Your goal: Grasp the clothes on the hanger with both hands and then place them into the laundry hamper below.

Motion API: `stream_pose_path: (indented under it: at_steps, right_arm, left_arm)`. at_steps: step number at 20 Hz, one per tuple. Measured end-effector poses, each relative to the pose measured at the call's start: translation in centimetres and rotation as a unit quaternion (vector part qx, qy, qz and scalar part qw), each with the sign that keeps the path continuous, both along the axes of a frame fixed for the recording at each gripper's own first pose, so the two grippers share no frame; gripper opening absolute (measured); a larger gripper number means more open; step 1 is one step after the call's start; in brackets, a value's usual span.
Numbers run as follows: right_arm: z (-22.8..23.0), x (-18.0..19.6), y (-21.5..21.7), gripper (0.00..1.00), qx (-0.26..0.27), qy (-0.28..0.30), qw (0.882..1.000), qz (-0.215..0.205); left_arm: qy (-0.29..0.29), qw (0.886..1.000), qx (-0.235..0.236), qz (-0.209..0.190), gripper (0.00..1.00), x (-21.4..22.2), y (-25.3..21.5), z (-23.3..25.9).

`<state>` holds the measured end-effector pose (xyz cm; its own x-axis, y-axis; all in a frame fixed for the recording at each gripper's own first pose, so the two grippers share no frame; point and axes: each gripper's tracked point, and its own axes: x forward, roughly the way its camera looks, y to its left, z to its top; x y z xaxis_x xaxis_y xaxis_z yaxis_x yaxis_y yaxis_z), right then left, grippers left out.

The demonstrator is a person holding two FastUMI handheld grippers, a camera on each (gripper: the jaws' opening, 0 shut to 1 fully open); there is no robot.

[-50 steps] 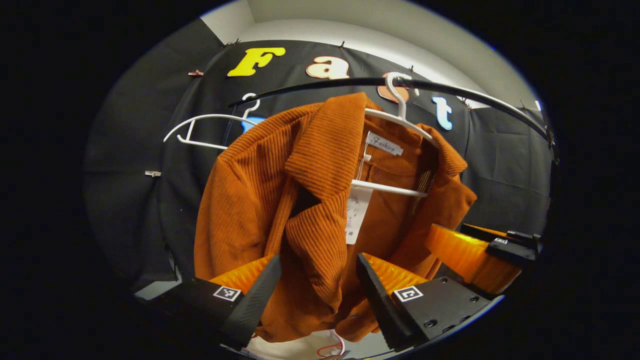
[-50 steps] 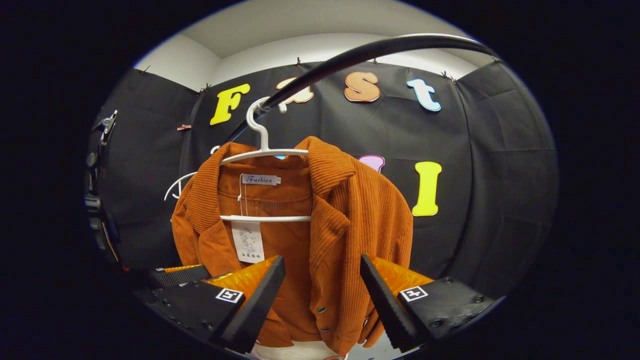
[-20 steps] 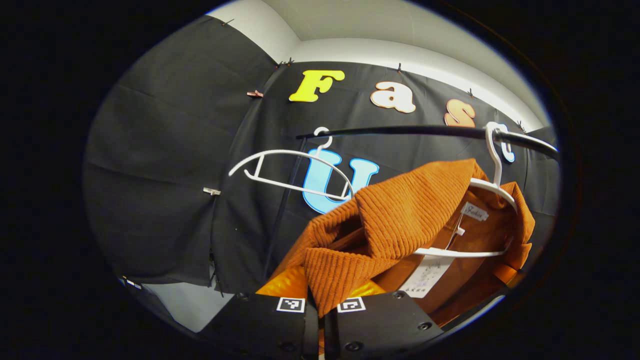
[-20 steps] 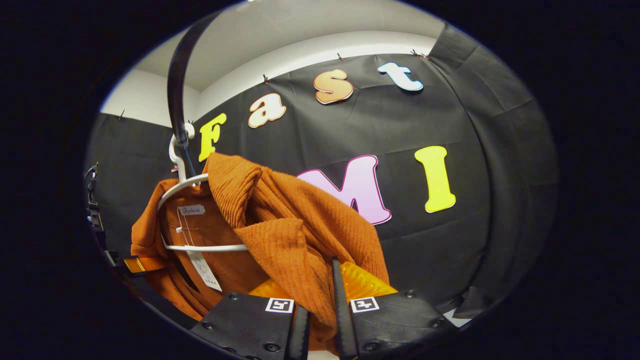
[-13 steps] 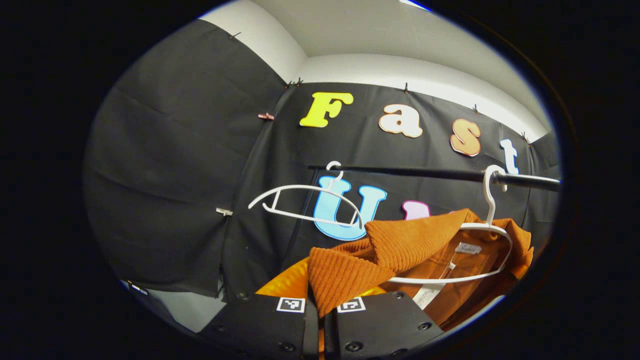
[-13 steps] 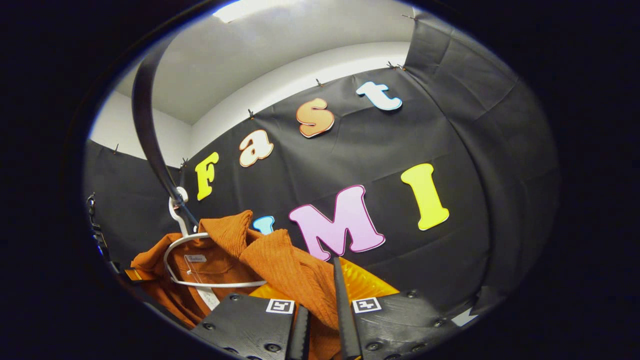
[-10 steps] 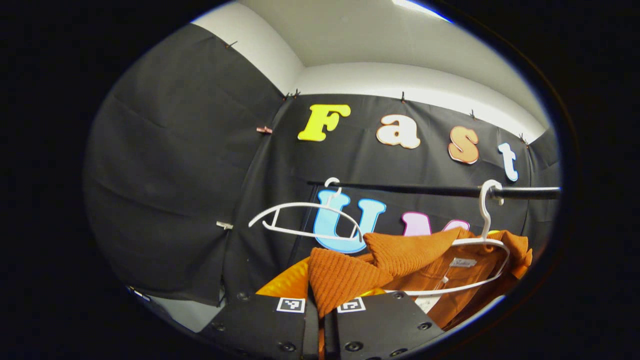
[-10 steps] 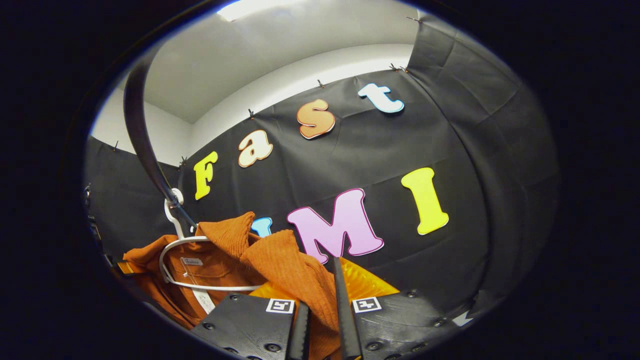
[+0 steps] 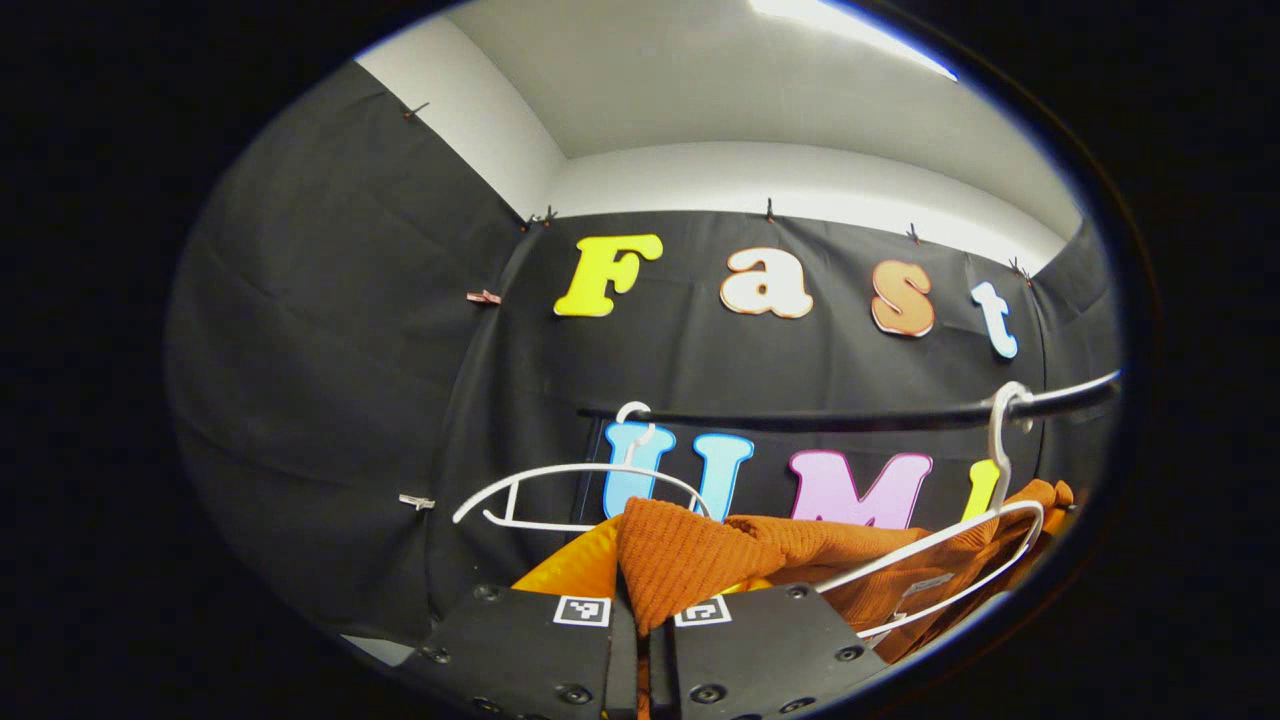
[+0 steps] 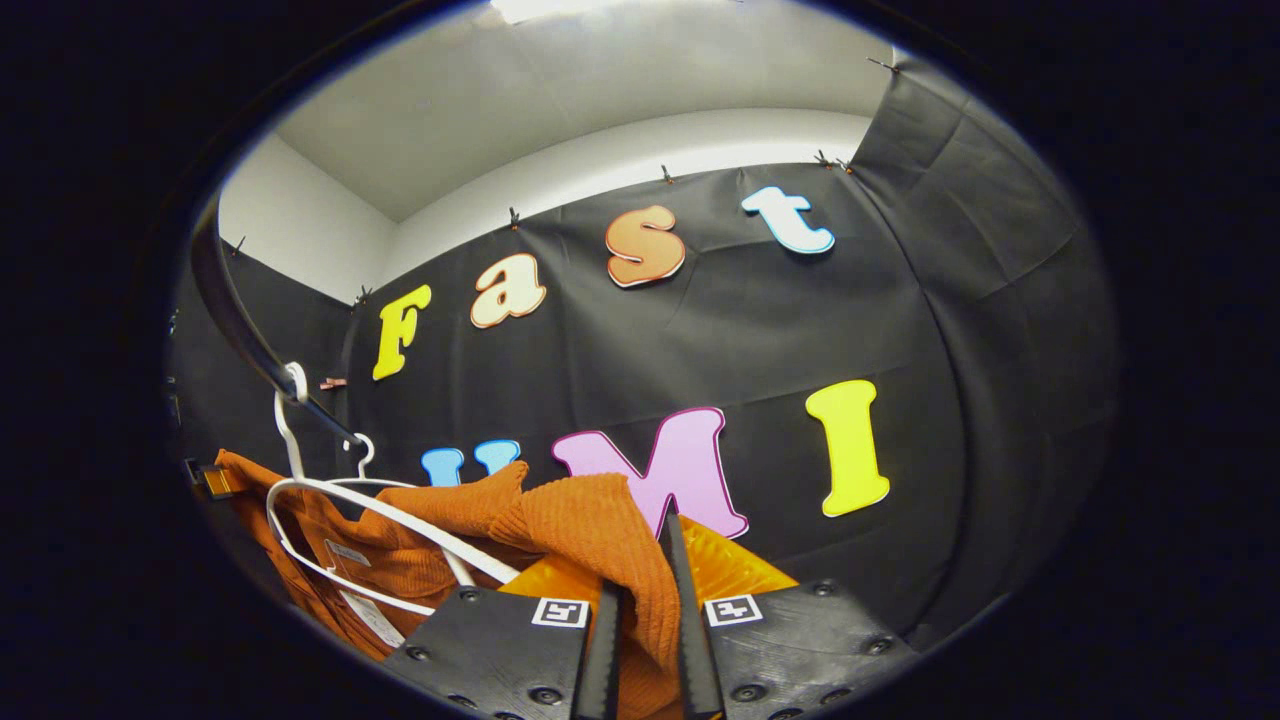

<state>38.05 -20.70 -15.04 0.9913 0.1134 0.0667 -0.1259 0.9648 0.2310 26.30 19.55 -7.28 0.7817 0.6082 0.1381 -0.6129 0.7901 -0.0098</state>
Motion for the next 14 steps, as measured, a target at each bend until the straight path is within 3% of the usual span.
stream_pose_path:
  at_steps: [6,8,9,11,14]
  right_arm:
    - [-2.4,-1.7,-0.6,0.23,-0.001,0.026,1.000,0.006]
    - [-3.9,-2.0,-1.6,0.28,-0.002,0.045,0.999,-0.001]
    - [-4.9,-2.0,-1.9,0.23,0.004,0.060,0.998,-0.005]
    - [-6.6,-2.5,-1.6,0.24,0.023,0.085,0.996,-0.001]
    - [-8.6,-3.7,0.0,0.28,0.017,0.102,0.994,0.014]
  left_arm:
    - [0.029,0.999,-0.040,-0.004,0.08,-0.8,0.6,-4.1]
    - [0.036,0.998,-0.041,-0.020,0.08,-0.3,0.2,-4.7]
    - [0.050,0.998,-0.038,-0.032,0.08,0.1,0.1,-5.4]
    - [0.083,0.994,-0.045,-0.048,0.08,0.9,1.0,-6.9]
    - [0.086,0.989,-0.109,-0.043,0.07,0.0,2.1,-9.5]
